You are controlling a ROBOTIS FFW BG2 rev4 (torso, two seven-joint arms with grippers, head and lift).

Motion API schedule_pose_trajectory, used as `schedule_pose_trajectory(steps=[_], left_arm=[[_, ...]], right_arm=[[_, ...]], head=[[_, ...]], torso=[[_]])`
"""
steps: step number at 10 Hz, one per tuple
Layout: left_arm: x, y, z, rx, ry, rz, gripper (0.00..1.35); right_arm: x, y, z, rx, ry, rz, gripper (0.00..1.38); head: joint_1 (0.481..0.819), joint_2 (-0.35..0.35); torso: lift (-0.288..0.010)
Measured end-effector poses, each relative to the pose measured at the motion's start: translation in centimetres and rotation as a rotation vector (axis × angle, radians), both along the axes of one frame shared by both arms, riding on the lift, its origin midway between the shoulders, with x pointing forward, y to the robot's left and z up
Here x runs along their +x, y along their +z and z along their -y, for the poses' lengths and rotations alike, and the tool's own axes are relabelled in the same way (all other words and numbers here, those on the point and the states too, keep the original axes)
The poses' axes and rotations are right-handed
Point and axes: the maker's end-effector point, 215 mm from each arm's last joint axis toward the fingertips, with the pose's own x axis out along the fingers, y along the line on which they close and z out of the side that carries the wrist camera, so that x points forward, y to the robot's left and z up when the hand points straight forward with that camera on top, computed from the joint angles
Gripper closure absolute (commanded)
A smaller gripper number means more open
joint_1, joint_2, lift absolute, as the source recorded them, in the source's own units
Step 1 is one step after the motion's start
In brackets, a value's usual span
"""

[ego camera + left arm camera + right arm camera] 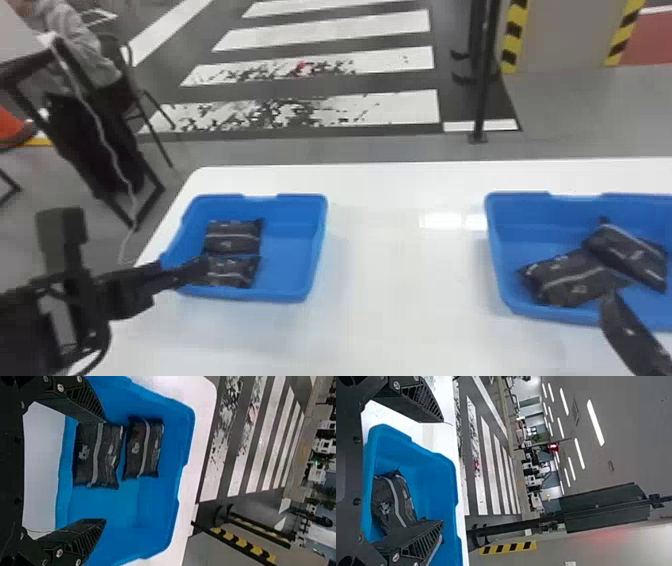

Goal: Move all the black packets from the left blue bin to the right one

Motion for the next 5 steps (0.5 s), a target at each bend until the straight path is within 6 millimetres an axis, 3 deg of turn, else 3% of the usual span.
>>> schedule_pose_trajectory(steps=[2,5], left_arm=[[1.0,-1.2,-3.1,0.007,0.069,-0.048,0.17],[4.9,-4.9,-2.7,-0.068,0.062,-0.143,0.17]], right_arm=[[-1.4,0.5,-0.7,0.04,0.003,-0.012,0.12],[-2.0,-0.2,-1.6,0.079,0.012,-0.036,0.12]], head=[[0.695,0.35],[0.695,0.35]], torso=[[-0.154],[-0.154]])
